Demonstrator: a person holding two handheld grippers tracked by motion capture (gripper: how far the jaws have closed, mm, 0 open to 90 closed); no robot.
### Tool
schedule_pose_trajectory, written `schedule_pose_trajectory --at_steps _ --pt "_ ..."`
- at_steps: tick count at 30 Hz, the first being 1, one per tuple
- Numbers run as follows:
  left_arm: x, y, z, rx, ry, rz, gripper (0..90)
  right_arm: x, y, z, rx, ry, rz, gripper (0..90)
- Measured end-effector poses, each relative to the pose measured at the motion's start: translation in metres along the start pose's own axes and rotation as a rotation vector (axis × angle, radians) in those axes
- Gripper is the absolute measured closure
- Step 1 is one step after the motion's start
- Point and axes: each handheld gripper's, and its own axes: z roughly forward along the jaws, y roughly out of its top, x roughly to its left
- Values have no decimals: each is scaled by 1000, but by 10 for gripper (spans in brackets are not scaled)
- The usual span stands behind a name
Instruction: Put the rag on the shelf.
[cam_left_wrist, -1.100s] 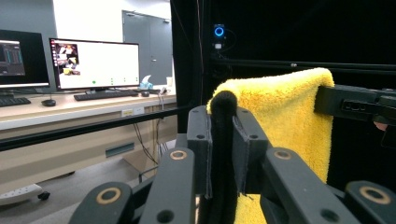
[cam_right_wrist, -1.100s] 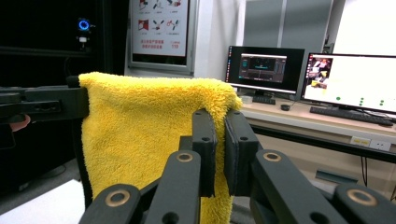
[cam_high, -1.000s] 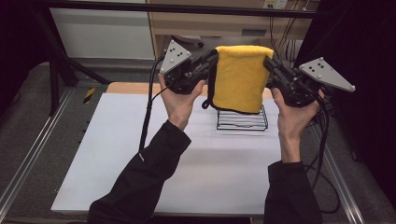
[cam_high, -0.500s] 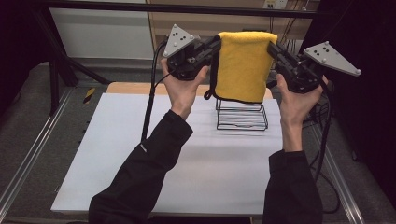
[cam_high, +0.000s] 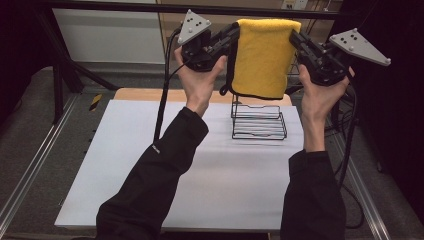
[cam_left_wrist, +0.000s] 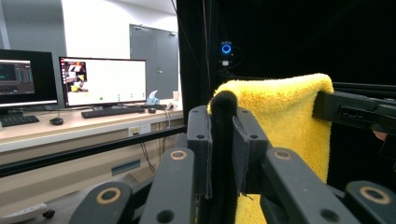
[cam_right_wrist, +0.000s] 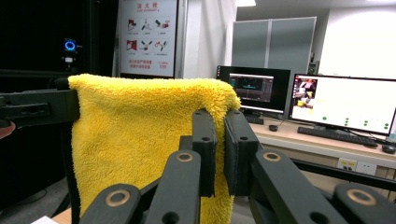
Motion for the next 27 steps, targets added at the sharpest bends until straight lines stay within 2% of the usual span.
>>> schedule_pose_trajectory --at_steps 5,10,20,22,27 --pt "2 6 7 -8 10 13 786 -5 5 6 -4 -5 -7 845" --pt "8 8 15 -5 12 9 786 -9 8 14 -1 -9 -2 844" --pt "20 7 29 -3 30 12 786 -17 6 35 3 -11 -10 844" --pt "23 7 32 -1 42 27 786 -19 6 38 8 -11 -10 844" --pt "26 6 39 2 56 35 786 -22 3 47 9 -11 -12 844"
